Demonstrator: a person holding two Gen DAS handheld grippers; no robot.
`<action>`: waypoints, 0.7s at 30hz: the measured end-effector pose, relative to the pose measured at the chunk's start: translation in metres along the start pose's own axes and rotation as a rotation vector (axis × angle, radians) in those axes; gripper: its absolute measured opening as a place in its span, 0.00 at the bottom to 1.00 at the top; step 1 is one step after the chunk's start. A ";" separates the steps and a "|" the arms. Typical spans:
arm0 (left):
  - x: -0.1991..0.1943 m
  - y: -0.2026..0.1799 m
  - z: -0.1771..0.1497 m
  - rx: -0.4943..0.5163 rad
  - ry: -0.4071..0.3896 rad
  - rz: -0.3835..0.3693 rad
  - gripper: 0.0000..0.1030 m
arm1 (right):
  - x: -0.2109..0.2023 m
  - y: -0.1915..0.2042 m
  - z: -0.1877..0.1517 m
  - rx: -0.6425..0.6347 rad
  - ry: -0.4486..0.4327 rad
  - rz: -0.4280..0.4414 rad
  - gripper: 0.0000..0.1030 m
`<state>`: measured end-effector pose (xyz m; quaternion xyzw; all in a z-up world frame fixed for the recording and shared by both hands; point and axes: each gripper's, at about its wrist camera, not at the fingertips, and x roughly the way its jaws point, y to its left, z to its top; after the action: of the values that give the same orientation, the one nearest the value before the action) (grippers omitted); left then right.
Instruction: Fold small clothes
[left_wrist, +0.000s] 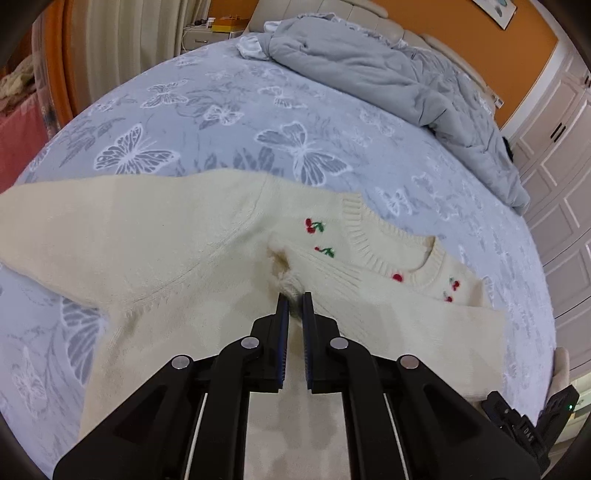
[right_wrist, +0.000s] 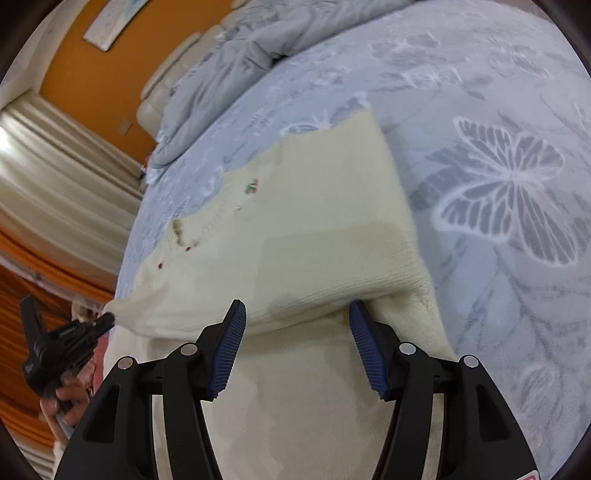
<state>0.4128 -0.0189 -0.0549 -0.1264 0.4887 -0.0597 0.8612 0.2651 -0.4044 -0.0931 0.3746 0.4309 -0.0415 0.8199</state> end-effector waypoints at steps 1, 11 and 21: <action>0.006 0.001 -0.001 0.002 0.017 0.011 0.06 | 0.006 -0.004 0.001 0.009 0.007 -0.020 0.49; 0.045 0.021 -0.035 -0.011 0.104 0.074 0.06 | 0.007 -0.020 0.005 0.010 -0.042 -0.099 0.08; 0.044 0.019 -0.037 0.029 0.089 0.090 0.07 | -0.033 0.031 0.006 -0.168 -0.184 -0.192 0.15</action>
<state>0.4033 -0.0167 -0.1145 -0.0891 0.5308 -0.0334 0.8421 0.2610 -0.3950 -0.0490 0.2564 0.3895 -0.1175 0.8768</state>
